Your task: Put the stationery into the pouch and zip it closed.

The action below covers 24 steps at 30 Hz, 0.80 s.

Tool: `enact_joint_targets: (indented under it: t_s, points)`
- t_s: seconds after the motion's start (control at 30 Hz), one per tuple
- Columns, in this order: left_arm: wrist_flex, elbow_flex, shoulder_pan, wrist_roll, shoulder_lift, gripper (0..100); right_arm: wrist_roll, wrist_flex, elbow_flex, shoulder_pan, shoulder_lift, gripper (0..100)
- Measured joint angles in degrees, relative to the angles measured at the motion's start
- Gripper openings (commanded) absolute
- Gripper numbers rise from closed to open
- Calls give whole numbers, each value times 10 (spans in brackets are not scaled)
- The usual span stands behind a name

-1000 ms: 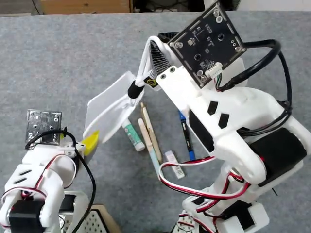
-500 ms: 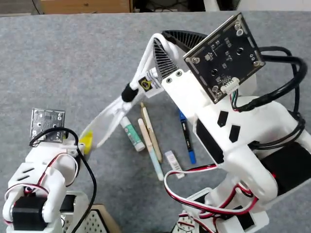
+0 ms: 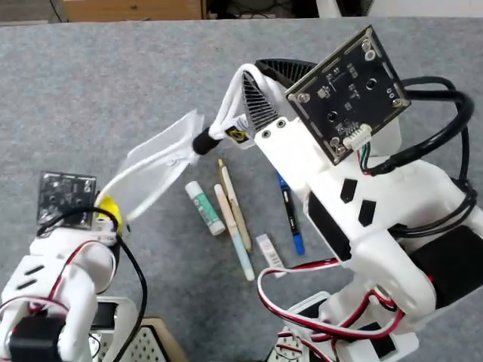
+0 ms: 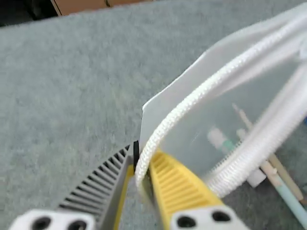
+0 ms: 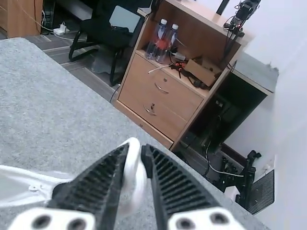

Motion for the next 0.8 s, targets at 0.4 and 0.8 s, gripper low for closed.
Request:
enact_joint_targets:
  t_s: [0.4, 0.8]
  points:
    - [-9, -121, 0, -1, 0, 29, 0, 3, 128, 0, -36, 78]
    - [-2, -109, 0, -55, 0, 29, 0, 3, 309, 0, -136, 304]
